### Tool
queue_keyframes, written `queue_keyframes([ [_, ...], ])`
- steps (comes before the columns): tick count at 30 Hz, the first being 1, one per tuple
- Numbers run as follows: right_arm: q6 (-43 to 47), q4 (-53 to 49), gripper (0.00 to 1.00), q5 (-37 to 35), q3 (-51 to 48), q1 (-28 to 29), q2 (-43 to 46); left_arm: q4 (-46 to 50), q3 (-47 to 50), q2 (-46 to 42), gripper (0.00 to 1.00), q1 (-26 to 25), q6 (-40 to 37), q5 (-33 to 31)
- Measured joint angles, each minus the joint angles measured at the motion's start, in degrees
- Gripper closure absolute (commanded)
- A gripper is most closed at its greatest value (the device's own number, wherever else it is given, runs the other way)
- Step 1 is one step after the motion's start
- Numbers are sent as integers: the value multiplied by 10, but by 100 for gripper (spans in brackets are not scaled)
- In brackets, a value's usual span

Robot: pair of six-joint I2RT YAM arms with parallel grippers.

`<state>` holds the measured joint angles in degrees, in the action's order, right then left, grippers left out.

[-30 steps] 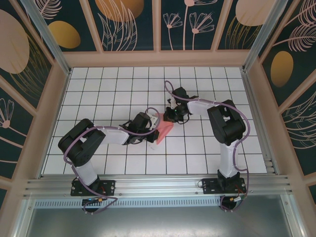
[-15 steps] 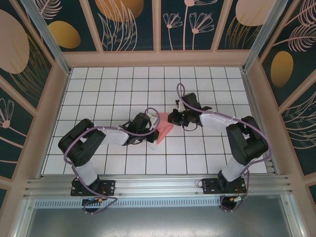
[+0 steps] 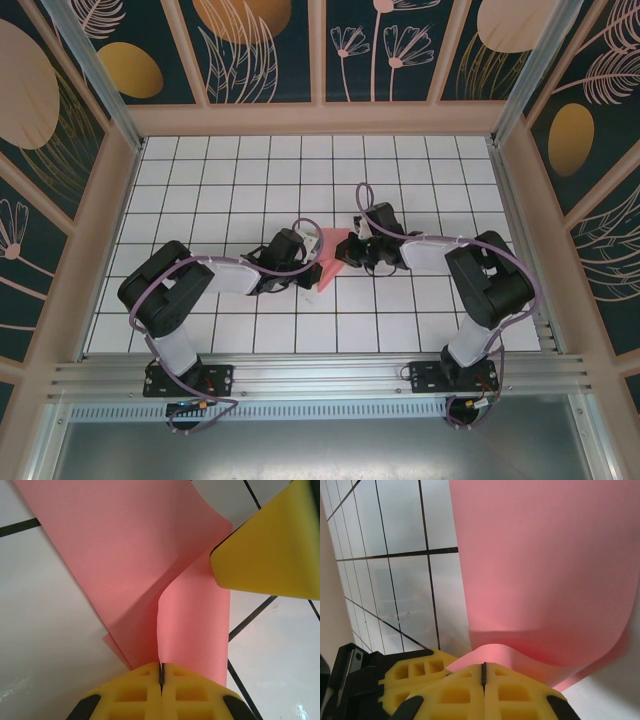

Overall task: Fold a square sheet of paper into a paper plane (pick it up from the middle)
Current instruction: Third fold the triangle at the center of the table.

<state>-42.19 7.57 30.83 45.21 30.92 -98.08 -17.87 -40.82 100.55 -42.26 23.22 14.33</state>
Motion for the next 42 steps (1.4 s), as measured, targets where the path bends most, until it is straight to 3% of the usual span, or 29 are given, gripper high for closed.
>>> queue_keyframes([
  [16,-3,28,95,9,-7,0,-36,-6,4,0,100,0,2,-4],
  [29,-8,40,97,11,-43,-1,23,-6,4,-1,100,0,2,-13],
  [42,-16,69,97,11,-51,-7,-26,-5,4,-1,100,0,2,-14],
])
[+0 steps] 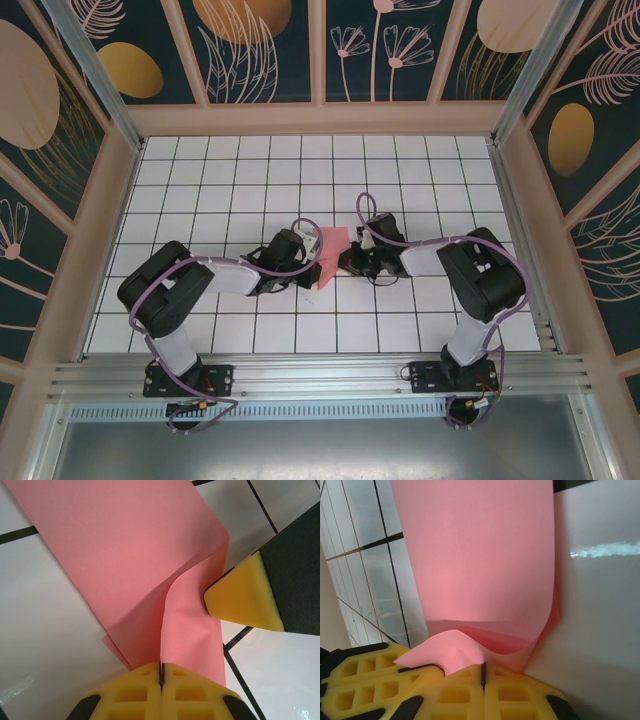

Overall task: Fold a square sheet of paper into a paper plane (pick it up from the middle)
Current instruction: Third fold the triangle at the center of the table.

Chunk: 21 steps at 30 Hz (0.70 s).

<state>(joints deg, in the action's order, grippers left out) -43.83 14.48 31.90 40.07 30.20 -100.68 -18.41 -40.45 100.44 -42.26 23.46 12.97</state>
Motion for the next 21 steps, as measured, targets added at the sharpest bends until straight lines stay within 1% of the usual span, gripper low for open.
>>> queue_keyframes([
  [4,0,-1,96,2,-1,-2,4,0,0,0,100,0,0,-1],
  [11,0,-13,96,2,-3,-24,50,0,0,0,100,0,0,-1],
  [16,0,-14,97,7,-2,-30,44,0,0,0,100,0,2,-1],
  [21,1,-14,97,5,3,-32,8,0,0,0,100,0,2,-1],
])
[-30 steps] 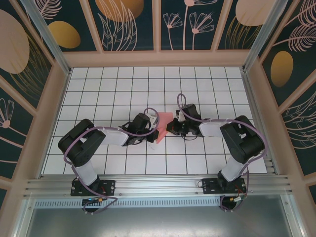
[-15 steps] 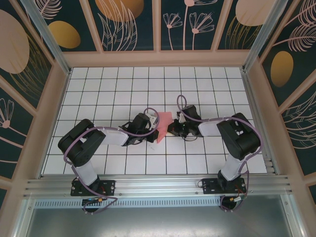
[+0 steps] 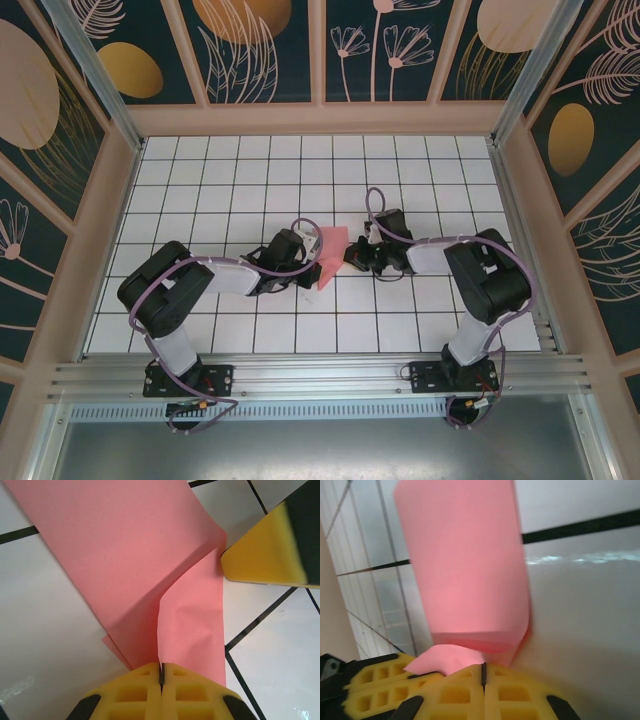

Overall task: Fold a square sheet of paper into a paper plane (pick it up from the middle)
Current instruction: Third fold the triangle at the center of the table.

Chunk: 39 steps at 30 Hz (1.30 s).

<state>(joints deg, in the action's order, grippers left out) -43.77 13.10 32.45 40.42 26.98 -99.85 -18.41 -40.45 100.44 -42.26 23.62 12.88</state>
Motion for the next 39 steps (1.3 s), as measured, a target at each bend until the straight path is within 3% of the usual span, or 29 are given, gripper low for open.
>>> queue_keyframes([
  [17,13,-57,97,-15,49,-3,23,2,0,-2,100,0,0,-7],
  [27,12,-45,98,-19,61,-10,-40,4,1,-3,100,0,0,-14],
  [39,19,-78,98,-37,90,-12,-23,4,4,-6,100,0,0,-16],
])
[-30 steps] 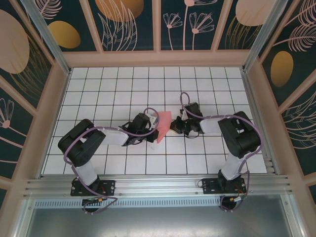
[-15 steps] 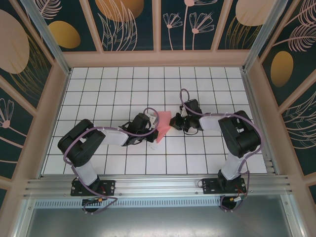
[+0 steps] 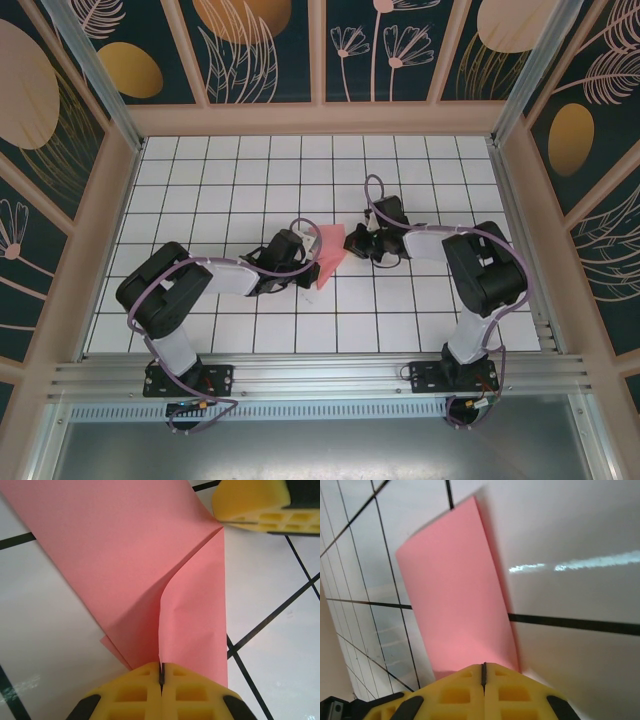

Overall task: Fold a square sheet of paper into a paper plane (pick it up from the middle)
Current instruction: Third fold the triangle at the center of the table.

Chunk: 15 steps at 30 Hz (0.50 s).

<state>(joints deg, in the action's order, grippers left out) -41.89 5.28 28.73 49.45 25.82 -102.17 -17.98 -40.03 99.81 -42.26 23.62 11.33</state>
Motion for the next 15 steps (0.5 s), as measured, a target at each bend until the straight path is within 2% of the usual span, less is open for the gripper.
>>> queue_keyframes([
  [15,0,-5,97,-8,7,-1,-26,-1,3,-2,100,0,0,-2],
])
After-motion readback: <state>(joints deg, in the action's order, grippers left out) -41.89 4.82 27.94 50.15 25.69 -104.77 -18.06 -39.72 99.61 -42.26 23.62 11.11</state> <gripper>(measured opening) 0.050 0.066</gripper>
